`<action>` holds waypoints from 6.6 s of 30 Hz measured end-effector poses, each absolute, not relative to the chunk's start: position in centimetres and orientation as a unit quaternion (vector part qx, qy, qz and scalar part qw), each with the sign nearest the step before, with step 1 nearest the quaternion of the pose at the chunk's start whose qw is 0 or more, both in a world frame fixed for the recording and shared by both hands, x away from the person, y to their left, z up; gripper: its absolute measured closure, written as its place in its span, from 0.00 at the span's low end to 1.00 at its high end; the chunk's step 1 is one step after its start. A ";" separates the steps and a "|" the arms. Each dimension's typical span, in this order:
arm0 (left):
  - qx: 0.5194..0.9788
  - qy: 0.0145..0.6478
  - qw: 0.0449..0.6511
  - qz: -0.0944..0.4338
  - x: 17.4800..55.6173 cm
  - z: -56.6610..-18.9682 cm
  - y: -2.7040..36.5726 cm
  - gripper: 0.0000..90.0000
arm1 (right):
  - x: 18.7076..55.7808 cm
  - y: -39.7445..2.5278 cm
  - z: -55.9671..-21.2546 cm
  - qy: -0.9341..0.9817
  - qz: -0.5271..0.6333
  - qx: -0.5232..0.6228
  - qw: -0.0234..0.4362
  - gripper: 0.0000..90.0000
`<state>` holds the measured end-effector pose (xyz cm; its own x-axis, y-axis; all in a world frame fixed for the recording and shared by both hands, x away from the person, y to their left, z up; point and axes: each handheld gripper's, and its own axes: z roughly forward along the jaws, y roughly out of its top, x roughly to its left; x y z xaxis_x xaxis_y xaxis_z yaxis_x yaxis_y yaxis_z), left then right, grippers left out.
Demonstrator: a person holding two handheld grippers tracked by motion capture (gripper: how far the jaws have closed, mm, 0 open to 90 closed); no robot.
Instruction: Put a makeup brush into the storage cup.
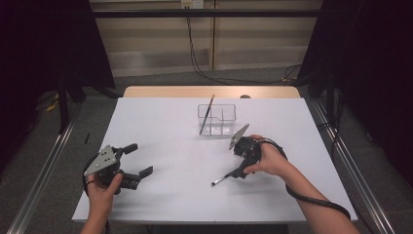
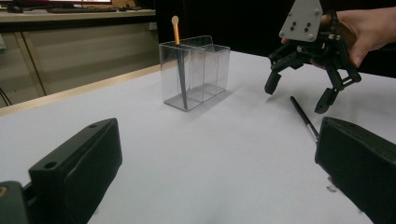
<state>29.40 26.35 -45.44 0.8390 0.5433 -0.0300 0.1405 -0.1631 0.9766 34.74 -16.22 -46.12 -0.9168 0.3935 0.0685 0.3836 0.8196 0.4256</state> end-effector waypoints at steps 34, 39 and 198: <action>0.741 0.234 0.607 0.167 29.4 -45.4 26.5 0.01 | 34.8 -16.4 -45.9 0.964 0.180 0.195 0.018 0.42; 0.741 0.234 0.606 0.167 29.4 -45.4 26.4 0.01 | 34.7 -16.2 -45.6 0.968 0.170 0.182 0.015 0.54; 0.721 0.212 0.653 0.093 32.3 -43.9 18.2 0.00 | 30.7 -20.2 -46.8 0.740 0.606 0.282 0.072 0.94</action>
